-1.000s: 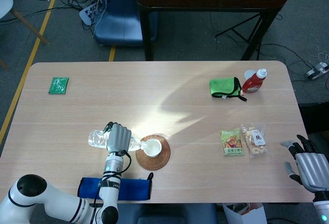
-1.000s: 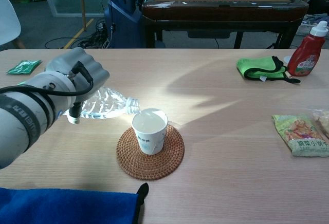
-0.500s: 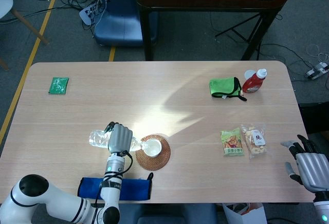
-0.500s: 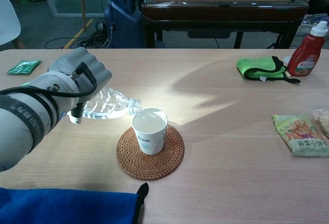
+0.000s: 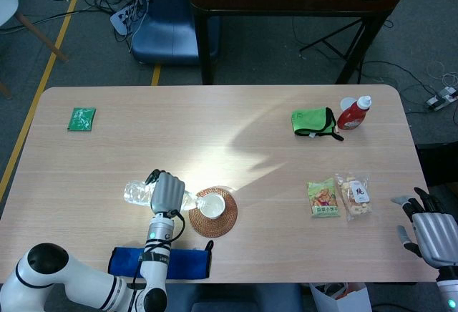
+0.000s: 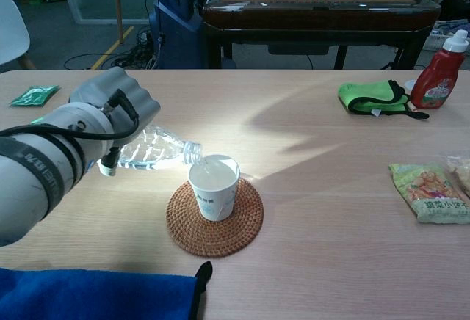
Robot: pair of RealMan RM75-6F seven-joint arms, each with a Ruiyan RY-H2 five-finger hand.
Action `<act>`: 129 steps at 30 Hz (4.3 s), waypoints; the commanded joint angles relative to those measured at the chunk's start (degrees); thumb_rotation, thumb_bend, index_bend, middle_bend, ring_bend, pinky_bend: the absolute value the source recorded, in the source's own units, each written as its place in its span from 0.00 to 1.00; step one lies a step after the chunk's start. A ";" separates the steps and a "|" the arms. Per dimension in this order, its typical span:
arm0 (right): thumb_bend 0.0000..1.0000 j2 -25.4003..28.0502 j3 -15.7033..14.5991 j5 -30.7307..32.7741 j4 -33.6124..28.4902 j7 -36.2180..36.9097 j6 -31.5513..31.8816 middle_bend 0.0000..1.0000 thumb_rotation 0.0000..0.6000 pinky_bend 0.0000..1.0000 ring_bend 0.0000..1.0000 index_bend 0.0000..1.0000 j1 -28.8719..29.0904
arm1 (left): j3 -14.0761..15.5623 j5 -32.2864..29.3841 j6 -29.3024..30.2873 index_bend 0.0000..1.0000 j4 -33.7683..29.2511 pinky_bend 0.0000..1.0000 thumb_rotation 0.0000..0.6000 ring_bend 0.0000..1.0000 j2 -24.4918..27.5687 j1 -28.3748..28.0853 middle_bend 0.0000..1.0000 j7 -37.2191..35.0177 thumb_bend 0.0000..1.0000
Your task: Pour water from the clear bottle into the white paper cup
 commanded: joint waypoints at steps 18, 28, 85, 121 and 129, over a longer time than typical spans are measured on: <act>0.45 0.10 0.11 0.14 0.06 0.10 0.12 0.27 1.00 0.16 0.08 0.27 -0.06 | 0.04 -0.18 0.84 0.72 0.94 0.52 1.00 0.49 -0.50 -0.22 0.80 1.77 0.03; 0.45 0.00 0.17 0.35 0.08 -0.13 0.12 0.27 1.00 0.16 0.08 0.27 -0.06 | 0.22 -0.11 1.24 0.72 1.38 0.52 1.00 0.49 -0.48 0.06 0.80 2.22 0.03; 0.45 -0.32 -0.17 1.17 0.16 -0.46 -1.63 0.27 1.00 0.16 0.08 0.27 0.52 | -6.20 12.00 -18.97 0.72 1.05 0.55 1.00 0.47 15.49 19.64 0.80 -57.98 0.04; 0.45 -0.22 -0.32 2.11 0.08 -0.95 -2.47 0.27 1.00 0.16 0.08 0.27 0.88 | -6.84 33.28 -24.90 0.71 29.20 0.45 1.00 0.47 8.37 34.60 0.78 -106.43 0.04; 0.45 -0.13 -0.41 1.99 -0.02 -0.88 -2.50 0.27 1.00 0.16 0.08 0.27 0.91 | -7.41 36.85 -23.26 0.68 33.96 0.45 1.00 0.45 6.00 35.42 0.74 -110.73 0.04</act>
